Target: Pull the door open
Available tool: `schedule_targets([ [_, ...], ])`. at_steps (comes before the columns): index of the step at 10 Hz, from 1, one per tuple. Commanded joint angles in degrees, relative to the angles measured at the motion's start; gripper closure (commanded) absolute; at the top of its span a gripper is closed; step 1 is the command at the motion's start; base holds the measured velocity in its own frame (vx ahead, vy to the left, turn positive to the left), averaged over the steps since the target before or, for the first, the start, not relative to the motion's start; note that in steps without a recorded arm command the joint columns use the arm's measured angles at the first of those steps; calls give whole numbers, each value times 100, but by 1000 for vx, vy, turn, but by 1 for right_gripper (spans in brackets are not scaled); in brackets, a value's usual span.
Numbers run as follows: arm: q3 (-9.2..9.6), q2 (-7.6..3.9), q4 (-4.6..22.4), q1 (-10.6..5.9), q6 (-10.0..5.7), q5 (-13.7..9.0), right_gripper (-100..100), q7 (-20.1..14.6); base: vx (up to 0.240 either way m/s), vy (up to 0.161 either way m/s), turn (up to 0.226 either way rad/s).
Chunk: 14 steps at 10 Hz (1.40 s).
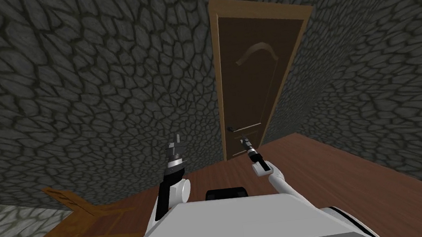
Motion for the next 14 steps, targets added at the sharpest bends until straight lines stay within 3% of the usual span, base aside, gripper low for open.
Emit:
schedule_targets([
  [1, 0, -12, 175, -82, -12, -9, -100, -5, 12, -79, 77],
  [8, 18, -164, 1295, -560, -96, -84, -100, -77, 4, -87, 154],
  [12, 24, -217, 1694, -731, -127, -110, -100, -102, 0, -58, 110],
  [13, 22, -205, 1607, -695, -110, -106, -100, -93, -3, -27, 20],
  [14, -6, -310, 1648, -629, -190, -112, -100, -189, 101, 32, 60],
])
